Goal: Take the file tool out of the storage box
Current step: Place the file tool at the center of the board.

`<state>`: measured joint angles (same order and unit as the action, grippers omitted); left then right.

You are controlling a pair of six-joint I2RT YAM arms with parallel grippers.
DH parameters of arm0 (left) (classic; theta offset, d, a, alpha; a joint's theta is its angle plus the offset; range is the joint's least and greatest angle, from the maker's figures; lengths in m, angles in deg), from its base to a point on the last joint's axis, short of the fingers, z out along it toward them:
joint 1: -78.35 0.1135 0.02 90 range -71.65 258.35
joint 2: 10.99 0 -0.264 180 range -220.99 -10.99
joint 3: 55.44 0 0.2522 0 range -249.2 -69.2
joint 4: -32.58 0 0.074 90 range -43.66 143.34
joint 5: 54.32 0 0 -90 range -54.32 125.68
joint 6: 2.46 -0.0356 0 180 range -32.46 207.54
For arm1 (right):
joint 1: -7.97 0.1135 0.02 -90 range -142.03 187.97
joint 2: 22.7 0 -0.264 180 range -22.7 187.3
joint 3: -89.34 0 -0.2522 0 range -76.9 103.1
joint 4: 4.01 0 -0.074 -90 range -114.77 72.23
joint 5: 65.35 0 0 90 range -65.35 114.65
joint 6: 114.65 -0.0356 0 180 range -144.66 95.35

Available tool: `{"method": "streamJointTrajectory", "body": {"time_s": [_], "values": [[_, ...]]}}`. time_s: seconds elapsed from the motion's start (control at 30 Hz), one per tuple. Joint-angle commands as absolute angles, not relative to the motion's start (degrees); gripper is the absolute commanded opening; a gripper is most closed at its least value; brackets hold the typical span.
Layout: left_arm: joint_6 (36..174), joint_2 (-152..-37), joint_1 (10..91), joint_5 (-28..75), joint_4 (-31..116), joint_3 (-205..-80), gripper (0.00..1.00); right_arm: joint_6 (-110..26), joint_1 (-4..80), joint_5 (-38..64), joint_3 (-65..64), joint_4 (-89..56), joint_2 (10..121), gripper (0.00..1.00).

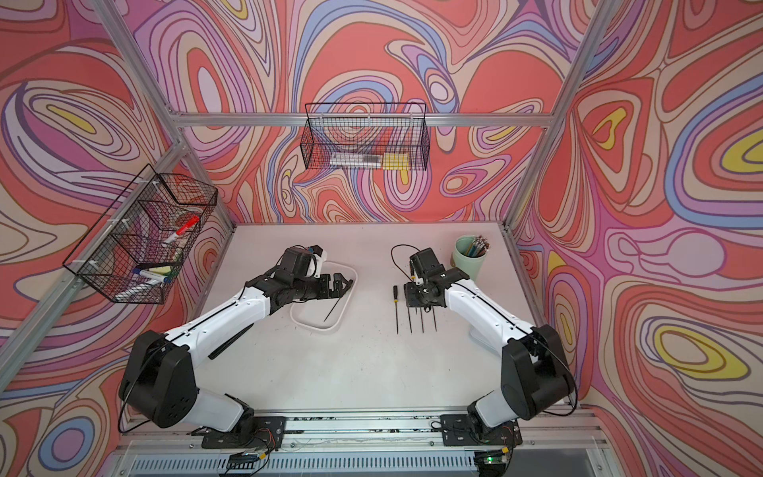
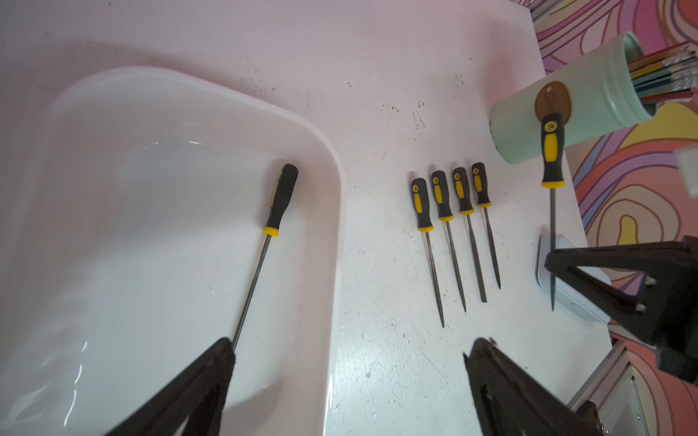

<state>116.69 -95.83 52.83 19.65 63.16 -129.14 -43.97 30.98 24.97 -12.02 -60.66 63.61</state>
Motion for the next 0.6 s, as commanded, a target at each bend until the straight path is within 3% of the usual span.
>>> {"method": "streamJointTrajectory", "body": {"time_s": [0.0,0.57], "values": [[114.31,-93.33,52.77,18.31,63.22,-126.98,0.99,-40.63,28.98,26.95,-9.50,-67.36,64.60,0.00],[112.83,-91.31,52.80,17.65,61.84,-122.83,0.99,-36.55,20.78,28.91,-4.73,-75.24,75.23,0.00]]}}
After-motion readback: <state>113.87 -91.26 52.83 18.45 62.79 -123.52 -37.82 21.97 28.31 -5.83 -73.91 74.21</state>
